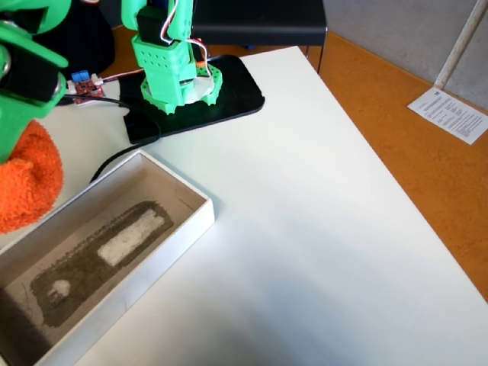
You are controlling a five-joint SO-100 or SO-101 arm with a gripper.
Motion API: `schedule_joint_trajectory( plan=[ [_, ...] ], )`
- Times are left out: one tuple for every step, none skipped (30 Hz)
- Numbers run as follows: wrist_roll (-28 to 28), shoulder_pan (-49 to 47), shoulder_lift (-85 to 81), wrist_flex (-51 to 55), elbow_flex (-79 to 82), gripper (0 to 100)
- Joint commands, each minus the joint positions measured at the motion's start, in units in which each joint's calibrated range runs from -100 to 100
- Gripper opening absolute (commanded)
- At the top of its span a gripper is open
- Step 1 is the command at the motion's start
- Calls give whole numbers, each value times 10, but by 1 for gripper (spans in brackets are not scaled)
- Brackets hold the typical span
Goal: Remove orange objects from table
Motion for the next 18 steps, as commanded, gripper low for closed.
schedule_joint_trajectory(
  plan=[
    [2, -4, -13, -17, -25, 0],
    [2, -11, -16, -22, -25, 0],
    [-1, -24, -22, -28, -26, 0],
    [-4, -45, -31, -36, -27, 0],
    [-9, -72, -42, -52, -28, 0],
    [-15, -106, -55, -68, -28, 0],
    [-19, -146, -70, -83, -28, 0],
    [-19, -188, -87, -98, -27, 0],
    [-18, -236, -104, -117, -24, 0],
    [-12, -290, -122, -139, -15, 0],
    [1, -347, -137, -168, 1, 0],
    [17, -403, -148, -210, 23, 0],
    [36, -462, -155, -253, 42, 0],
    [54, -523, -159, -293, 56, 0],
    [73, -583, -161, -320, 64, 0],
    [89, -642, -163, -340, 67, 0],
    [105, -695, -163, -353, 69, 0],
    [119, -742, -163, -366, 71, 1]
  ],
)
